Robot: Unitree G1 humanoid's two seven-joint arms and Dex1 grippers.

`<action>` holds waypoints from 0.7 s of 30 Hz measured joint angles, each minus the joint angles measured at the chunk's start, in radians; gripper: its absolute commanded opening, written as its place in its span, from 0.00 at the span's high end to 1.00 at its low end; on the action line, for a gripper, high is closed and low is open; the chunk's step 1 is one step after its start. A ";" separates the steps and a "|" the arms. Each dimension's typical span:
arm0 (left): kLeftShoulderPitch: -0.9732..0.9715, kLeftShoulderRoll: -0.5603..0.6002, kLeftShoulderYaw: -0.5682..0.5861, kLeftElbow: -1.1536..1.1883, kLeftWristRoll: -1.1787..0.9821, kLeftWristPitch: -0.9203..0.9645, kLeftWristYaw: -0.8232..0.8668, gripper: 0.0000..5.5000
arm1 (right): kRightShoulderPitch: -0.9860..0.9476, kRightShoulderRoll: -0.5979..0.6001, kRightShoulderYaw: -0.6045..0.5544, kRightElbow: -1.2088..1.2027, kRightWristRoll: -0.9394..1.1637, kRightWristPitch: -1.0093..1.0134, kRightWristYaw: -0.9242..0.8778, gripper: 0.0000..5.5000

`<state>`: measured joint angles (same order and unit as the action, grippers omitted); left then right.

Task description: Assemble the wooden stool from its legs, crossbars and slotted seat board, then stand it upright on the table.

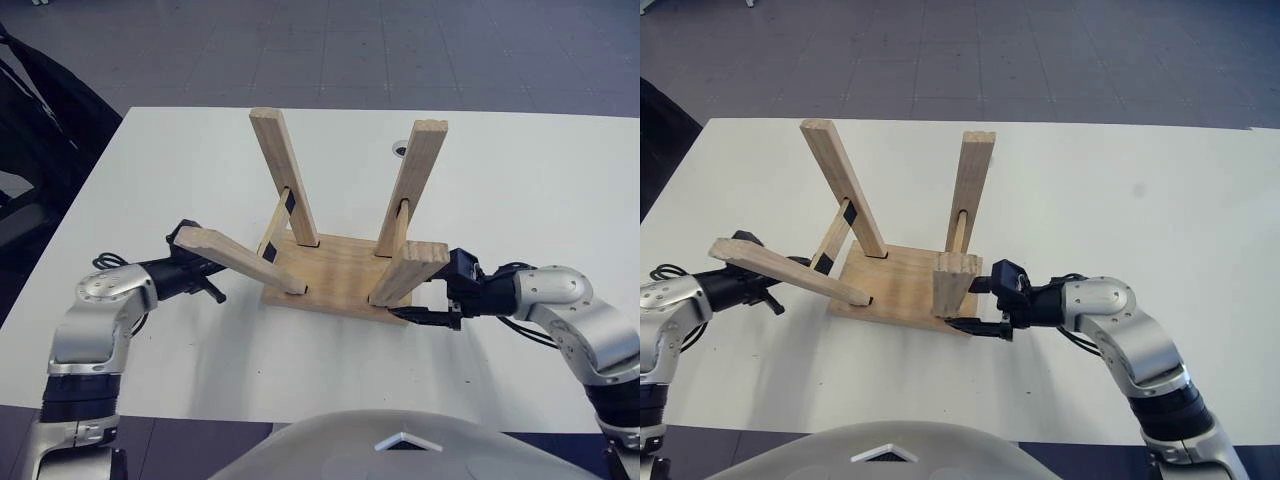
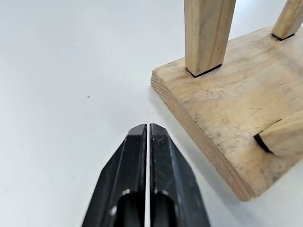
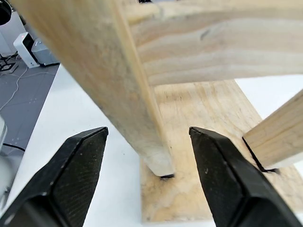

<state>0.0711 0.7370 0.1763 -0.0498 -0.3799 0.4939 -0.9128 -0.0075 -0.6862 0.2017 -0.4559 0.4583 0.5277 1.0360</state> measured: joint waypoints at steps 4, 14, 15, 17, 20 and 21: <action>0.028 0.017 0.042 0.022 -0.113 0.002 -0.150 0.88 | 0.019 0.001 -0.021 -0.019 0.028 0.016 -0.026 0.42; 0.165 0.185 0.237 -0.160 -0.404 0.171 -0.427 0.57 | 0.088 -0.089 -0.340 -0.146 0.373 0.216 -0.047 0.42; 0.163 0.195 0.259 -0.176 -0.432 0.187 -0.434 0.54 | 0.088 -0.103 -0.379 -0.152 0.431 0.243 -0.049 0.42; 0.161 0.215 0.270 -0.210 -0.469 0.216 -0.438 0.54 | 0.073 -0.110 -0.426 -0.155 0.510 0.278 -0.065 0.42; 0.131 0.216 0.266 -0.246 -0.498 0.237 -0.431 0.54 | 0.014 -0.115 -0.453 -0.162 0.589 0.306 -0.112 0.42; 0.119 0.216 0.264 -0.252 -0.502 0.243 -0.425 0.54 | 0.003 -0.116 -0.454 -0.166 0.608 0.309 -0.120 0.42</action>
<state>0.1900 0.9530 0.4403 -0.3018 -0.8819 0.7374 -1.3374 -0.0048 -0.8017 -0.2524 -0.6218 1.0666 0.8366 0.9155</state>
